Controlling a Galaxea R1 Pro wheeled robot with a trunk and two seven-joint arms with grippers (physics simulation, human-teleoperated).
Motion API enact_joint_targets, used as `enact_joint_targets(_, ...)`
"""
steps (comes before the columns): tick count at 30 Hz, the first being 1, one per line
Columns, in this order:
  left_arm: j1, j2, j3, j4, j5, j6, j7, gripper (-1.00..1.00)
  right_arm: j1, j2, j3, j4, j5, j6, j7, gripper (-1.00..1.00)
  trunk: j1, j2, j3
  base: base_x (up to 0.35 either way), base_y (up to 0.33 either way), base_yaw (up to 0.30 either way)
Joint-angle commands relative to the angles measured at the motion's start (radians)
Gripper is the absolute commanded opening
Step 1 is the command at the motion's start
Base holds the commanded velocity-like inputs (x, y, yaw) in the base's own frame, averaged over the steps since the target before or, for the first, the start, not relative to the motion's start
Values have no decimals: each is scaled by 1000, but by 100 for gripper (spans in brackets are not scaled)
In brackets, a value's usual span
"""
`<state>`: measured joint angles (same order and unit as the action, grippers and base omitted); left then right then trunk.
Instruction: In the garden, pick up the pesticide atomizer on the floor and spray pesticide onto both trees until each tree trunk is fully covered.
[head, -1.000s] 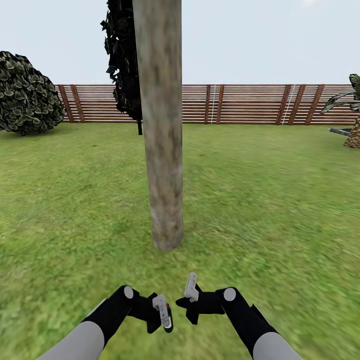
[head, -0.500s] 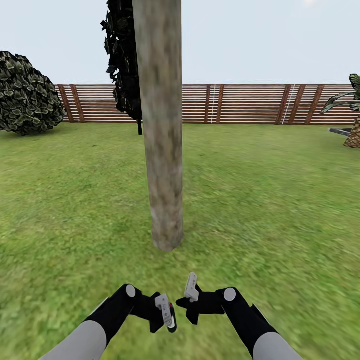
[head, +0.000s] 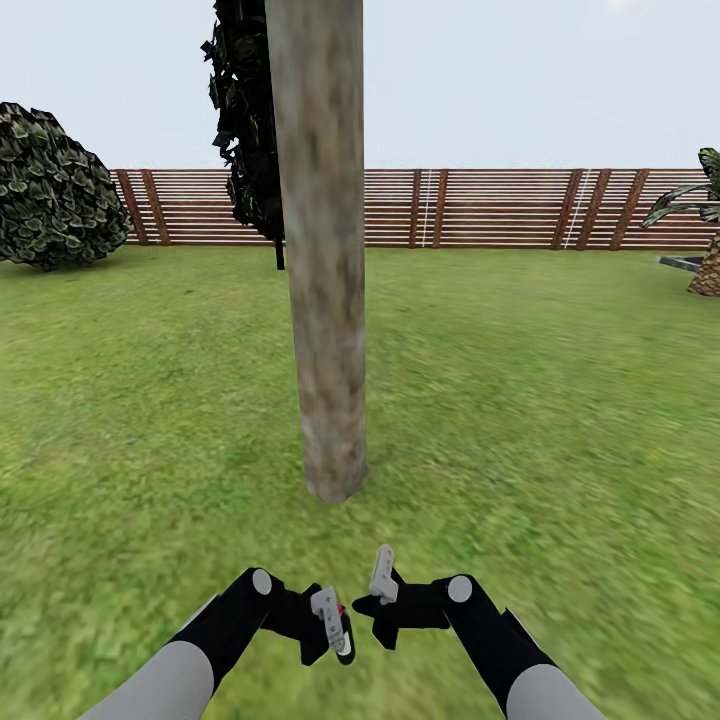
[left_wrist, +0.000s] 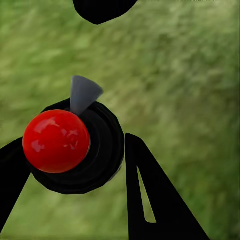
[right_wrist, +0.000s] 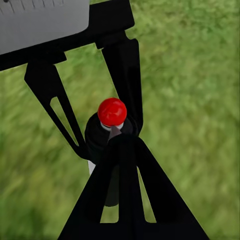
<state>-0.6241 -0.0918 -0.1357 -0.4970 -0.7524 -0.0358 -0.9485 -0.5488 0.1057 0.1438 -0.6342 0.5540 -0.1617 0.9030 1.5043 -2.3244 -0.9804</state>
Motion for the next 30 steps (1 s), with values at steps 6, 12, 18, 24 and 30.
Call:
enact_joint_targets(6, 0, 0, 1, -2, -6, -5, -3, -100, 0, 0, -1, -1, 11, -9, 1, -100, 0, 0, -1, 0, 0, 0)
enact_joint_targets(12, 0, -2, 1, -2, -5, -6, -3, -100, 0, 0, -1, -1, 11, -9, 1, -100, 0, 0, -1, 0, 0, 0)
enact_joint_targets(18, 0, -12, 1, -2, -5, -6, -3, -100, 0, 0, -1, -1, 11, -9, 0, -100, 0, 0, -1, 0, 0, 0)
enact_joint_targets(24, 0, -14, 1, -2, -5, -6, -3, -100, 0, 0, -1, -1, 11, -9, 0, -100, 0, 0, -1, 0, 0, 0)
enact_joint_targets(30, 0, -15, 1, -2, -4, -7, -3, -100, 0, 0, -1, -1, 11, -9, -1, -100, 0, 0, -1, 0, 0, 0)
